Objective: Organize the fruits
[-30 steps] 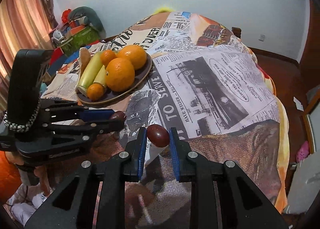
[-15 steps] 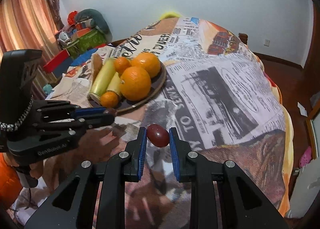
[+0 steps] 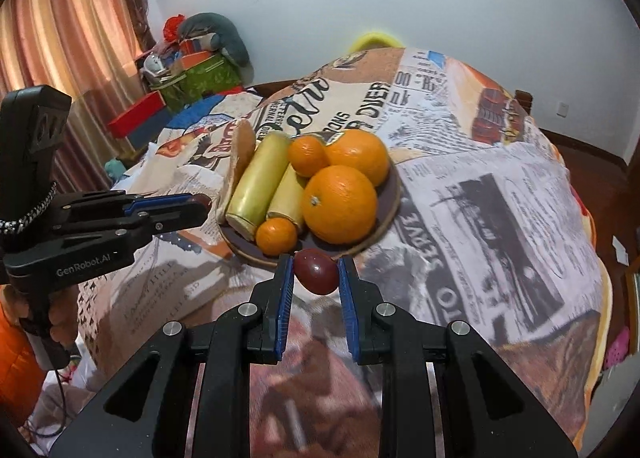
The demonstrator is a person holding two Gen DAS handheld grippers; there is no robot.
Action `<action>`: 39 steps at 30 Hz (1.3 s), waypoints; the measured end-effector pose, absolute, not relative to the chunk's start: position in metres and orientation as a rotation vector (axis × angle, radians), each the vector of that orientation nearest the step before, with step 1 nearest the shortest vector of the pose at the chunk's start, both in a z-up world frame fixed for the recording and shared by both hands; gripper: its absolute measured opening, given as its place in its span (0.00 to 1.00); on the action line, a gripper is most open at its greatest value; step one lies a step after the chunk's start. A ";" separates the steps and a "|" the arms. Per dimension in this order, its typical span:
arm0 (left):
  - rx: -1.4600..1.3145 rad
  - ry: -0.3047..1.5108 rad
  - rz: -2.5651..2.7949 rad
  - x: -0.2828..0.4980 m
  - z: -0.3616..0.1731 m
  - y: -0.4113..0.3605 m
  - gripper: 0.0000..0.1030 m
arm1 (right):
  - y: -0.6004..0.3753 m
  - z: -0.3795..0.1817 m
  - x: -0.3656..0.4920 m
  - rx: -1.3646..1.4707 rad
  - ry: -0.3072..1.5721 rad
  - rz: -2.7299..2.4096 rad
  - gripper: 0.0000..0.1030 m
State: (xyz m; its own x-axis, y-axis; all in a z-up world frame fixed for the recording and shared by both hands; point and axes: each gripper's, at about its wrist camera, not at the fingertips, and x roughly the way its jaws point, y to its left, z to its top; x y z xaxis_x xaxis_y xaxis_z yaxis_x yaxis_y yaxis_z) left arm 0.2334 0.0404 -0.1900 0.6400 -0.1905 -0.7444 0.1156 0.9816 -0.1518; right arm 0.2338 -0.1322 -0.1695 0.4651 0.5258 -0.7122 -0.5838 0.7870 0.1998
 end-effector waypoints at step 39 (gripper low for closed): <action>-0.088 0.848 -0.204 0.257 -0.190 0.031 0.16 | -0.107 -0.180 0.253 -0.076 0.896 0.716 0.24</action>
